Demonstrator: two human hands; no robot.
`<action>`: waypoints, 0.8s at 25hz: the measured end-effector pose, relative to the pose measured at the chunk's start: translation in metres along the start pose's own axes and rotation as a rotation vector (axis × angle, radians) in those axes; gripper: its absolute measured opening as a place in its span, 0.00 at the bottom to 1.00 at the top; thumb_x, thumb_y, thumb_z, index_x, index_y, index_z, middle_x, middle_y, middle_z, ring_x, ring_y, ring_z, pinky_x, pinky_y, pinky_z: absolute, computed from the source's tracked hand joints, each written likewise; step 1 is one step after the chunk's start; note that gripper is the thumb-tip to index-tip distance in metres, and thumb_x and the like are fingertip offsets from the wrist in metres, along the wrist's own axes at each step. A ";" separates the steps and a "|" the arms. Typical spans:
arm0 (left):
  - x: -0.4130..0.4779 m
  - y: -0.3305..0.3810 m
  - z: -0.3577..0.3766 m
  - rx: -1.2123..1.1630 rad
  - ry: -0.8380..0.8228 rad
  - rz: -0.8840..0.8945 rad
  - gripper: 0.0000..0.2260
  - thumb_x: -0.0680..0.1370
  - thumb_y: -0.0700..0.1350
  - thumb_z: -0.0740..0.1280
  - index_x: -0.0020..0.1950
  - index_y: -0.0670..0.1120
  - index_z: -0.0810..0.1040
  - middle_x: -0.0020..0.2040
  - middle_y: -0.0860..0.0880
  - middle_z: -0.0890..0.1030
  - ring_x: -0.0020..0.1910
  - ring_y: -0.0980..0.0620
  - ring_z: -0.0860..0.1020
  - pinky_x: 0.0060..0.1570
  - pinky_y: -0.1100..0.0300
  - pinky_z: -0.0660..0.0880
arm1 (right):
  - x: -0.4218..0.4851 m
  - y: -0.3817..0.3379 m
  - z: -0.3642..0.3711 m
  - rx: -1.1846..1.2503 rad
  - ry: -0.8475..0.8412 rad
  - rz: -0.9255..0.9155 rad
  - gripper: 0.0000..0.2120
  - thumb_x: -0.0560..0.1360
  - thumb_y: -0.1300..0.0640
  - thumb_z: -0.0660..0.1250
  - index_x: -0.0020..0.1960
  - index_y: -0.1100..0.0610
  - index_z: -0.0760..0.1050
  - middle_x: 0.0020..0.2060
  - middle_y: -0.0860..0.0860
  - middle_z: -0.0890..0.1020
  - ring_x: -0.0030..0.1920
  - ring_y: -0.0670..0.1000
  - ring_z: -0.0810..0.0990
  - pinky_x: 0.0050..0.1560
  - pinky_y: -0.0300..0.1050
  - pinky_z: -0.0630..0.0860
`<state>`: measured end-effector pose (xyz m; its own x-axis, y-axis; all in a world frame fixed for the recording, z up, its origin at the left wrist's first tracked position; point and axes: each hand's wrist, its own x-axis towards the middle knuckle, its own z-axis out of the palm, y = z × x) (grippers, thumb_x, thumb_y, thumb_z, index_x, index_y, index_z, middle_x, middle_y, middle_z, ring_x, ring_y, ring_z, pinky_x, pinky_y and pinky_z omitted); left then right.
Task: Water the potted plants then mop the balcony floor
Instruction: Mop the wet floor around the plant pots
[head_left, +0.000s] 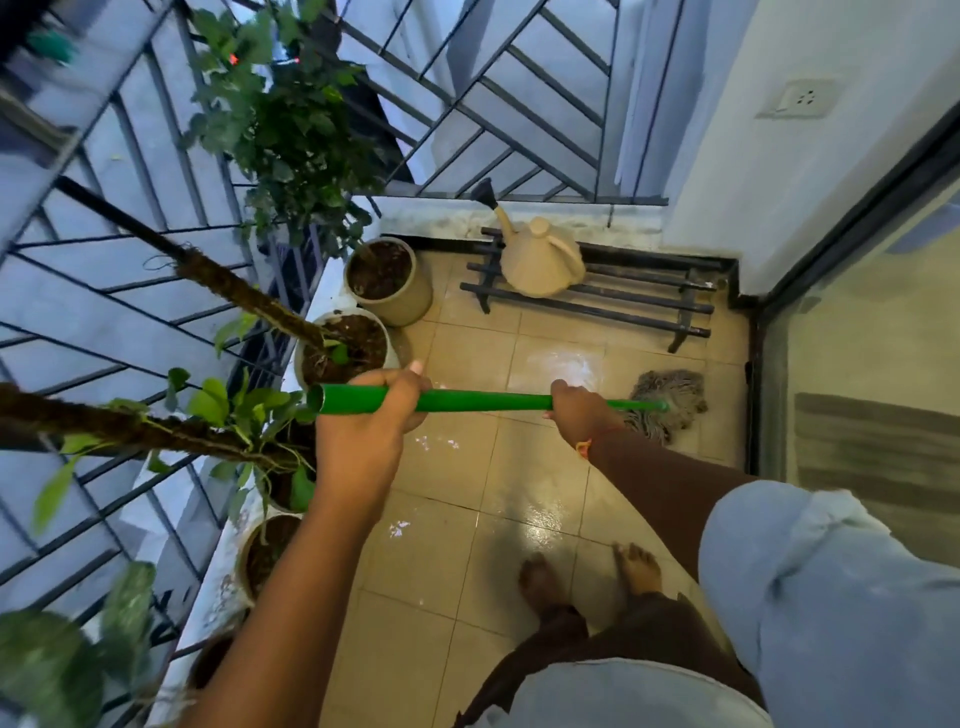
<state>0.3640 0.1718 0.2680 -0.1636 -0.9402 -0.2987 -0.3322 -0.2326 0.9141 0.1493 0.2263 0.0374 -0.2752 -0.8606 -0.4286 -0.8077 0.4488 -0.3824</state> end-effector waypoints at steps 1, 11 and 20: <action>-0.004 -0.002 -0.014 0.008 0.056 -0.009 0.09 0.81 0.47 0.71 0.42 0.49 0.86 0.45 0.44 0.88 0.50 0.49 0.87 0.56 0.45 0.84 | 0.006 -0.017 0.003 0.001 -0.012 -0.035 0.13 0.83 0.53 0.62 0.60 0.62 0.70 0.54 0.62 0.81 0.52 0.63 0.82 0.50 0.55 0.77; -0.019 0.004 -0.088 0.231 0.236 0.187 0.12 0.79 0.50 0.74 0.35 0.56 0.84 0.37 0.51 0.83 0.38 0.56 0.80 0.42 0.53 0.77 | 0.055 -0.142 0.009 0.028 -0.088 -0.335 0.12 0.82 0.51 0.63 0.59 0.58 0.73 0.50 0.59 0.81 0.51 0.61 0.81 0.44 0.49 0.70; -0.009 -0.009 -0.052 0.107 0.074 0.085 0.13 0.73 0.61 0.72 0.42 0.52 0.86 0.46 0.44 0.87 0.51 0.43 0.86 0.56 0.35 0.82 | 0.021 -0.058 0.006 -0.106 -0.025 -0.238 0.14 0.83 0.48 0.61 0.62 0.57 0.71 0.48 0.59 0.82 0.49 0.61 0.82 0.45 0.52 0.77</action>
<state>0.4164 0.1692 0.2766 -0.1276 -0.9721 -0.1971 -0.4181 -0.1275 0.8994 0.1938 0.1839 0.0454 -0.0587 -0.9321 -0.3574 -0.8987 0.2052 -0.3875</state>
